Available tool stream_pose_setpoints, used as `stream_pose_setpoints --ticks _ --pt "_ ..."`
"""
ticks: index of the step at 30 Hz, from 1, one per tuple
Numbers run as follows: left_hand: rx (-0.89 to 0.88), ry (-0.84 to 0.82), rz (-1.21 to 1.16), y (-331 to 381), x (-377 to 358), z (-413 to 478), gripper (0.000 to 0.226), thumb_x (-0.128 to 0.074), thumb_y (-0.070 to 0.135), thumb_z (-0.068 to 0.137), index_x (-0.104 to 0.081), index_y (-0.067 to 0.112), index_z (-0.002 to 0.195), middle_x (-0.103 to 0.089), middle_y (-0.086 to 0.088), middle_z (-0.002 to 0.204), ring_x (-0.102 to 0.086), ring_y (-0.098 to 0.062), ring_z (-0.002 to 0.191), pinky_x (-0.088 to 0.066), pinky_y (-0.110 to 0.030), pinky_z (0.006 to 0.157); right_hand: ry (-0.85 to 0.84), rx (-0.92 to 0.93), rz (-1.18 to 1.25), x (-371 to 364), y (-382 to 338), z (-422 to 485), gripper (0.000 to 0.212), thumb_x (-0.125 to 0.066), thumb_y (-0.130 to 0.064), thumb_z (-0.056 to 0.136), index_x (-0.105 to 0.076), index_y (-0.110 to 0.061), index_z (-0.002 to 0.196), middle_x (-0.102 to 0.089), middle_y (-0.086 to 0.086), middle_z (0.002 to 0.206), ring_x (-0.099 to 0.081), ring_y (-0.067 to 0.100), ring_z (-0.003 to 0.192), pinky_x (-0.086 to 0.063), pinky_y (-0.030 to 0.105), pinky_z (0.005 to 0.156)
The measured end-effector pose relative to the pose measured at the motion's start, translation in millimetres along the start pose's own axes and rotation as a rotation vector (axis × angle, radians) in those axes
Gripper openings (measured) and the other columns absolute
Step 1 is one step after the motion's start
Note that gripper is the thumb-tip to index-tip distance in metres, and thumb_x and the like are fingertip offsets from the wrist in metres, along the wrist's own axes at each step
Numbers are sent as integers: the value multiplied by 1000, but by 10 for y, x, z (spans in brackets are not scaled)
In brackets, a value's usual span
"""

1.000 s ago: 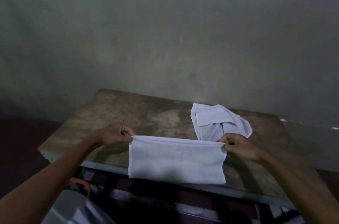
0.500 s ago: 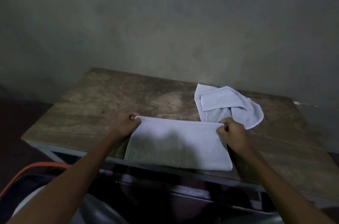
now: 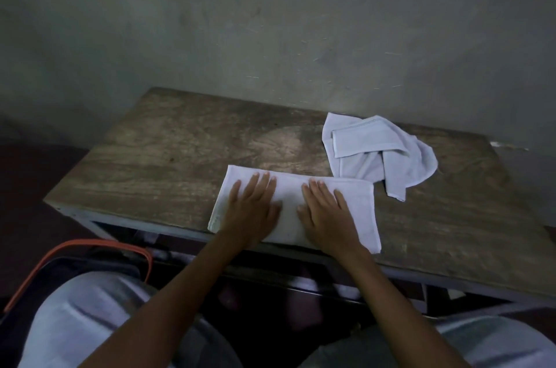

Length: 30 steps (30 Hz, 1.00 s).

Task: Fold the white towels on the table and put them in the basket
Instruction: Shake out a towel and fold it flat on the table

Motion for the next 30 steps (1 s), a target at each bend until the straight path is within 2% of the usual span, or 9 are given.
stream_pose_setpoints --ticks 3,5,8,10,12,14,19,23,30 --pt "97 -29 37 -123 66 19 60 -31 44 88 -51 10 133 -51 -11 138 -49 -28 126 -38 -57 99 -105 -84 -31 40 223 -38 80 -7 -57 86 -26 -11 149 -20 6 157 -14 18 147 -4 44 117" --pt "171 -73 57 -135 90 31 62 -30 44 87 -51 9 133 -50 -12 138 -47 -30 128 -34 -62 99 -83 -119 -101 111 397 -72 80 -7 -57 88 -28 -10 148 -23 6 157 -17 17 146 2 47 116" --pt "187 -94 35 85 74 -49 68 -25 47 86 -49 3 132 -48 -19 138 -43 -35 130 -21 -64 105 -23 -54 -233 234 626 -110 66 -18 -49 95 -52 -7 133 -53 10 138 -47 24 130 -11 53 112" --pt "21 -50 -1 450 52 -151 67 -28 49 85 -54 3 126 -53 -20 132 -48 -33 126 -26 -64 103 -14 1 -285 357 786 -89 60 -20 -44 96 -58 -9 127 -62 7 128 -56 25 120 -12 50 111" --pt "-187 -3 -67 900 34 -247 61 -33 50 84 -59 8 121 -58 -13 128 -52 -27 124 -32 -63 98 -47 42 -281 512 920 -45 52 -26 -40 95 -56 -14 129 -61 2 128 -54 24 119 -7 47 110" --pt "-280 50 -141 1267 -1 -275 59 -40 52 81 -59 11 118 -60 -9 126 -53 -24 123 -34 -60 100 -99 65 -169 616 1047 14 40 -37 -35 97 -53 -22 132 -57 -3 133 -48 20 124 -7 44 109" --pt "-248 144 -306 1625 -33 -178 48 -56 57 66 -70 22 96 -67 0 107 -59 -19 103 -33 -40 91 -168 -37 83 740 1175 200 34 -51 -32 94 -56 -27 127 -59 -5 126 -41 19 118 -22 41 95" --pt "-199 29 -388 1706 10 -100 38 -73 50 61 -72 26 90 -66 6 99 -59 -19 94 -42 -36 79 -244 -34 72 723 1182 332 30 -56 -32 92 -59 -28 121 -61 -4 118 -43 19 111 -27 42 92" --pt "-208 18 -549 1677 70 -95 33 -51 49 77 -71 23 84 -67 9 92 -56 -16 94 -38 -34 78 -369 -38 102 740 1204 462 14 -60 -33 87 -65 -28 100 -64 -5 100 -46 20 101 -28 41 90"
Point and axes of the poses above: each hand's wrist, its own z-axis towards the middle knuckle, its own x-axis out of the back of the hand, y = z × x, the point moved 2 cm from there along z, towards the middle knuckle
